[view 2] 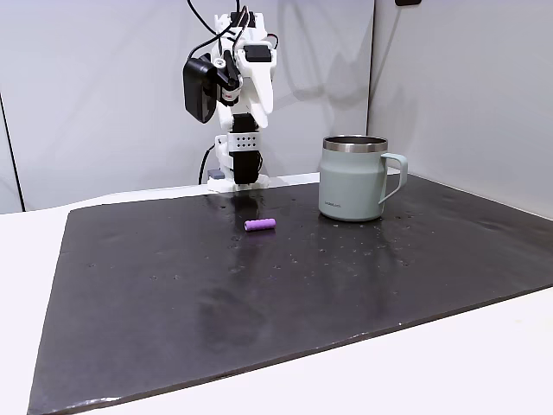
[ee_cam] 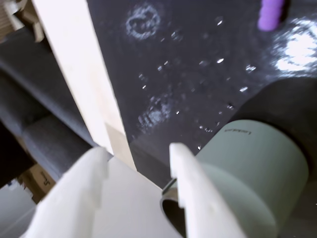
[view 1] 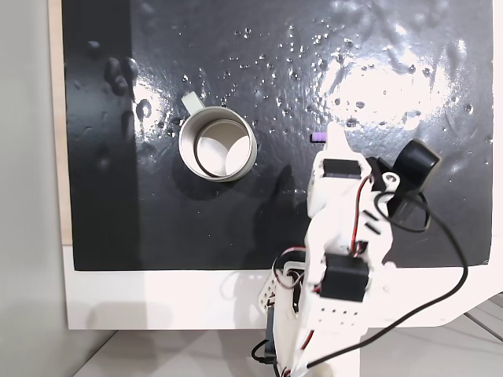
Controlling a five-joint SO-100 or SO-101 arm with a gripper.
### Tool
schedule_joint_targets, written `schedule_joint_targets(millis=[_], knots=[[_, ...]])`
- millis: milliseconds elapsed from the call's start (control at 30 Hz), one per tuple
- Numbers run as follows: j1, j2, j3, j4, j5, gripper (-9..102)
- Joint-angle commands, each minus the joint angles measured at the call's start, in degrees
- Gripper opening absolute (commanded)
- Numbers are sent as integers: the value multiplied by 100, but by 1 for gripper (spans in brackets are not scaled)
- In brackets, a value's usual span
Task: Grasp a pengrip and put it in the cup.
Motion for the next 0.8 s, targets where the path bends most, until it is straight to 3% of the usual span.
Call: schedule_joint_targets(millis=[0, 267, 767], knots=[[237, -817, -932, 316, -18, 16], [290, -2232, -1477, 686, 9, 32], [334, -3973, -1134, 211, 88, 31]])
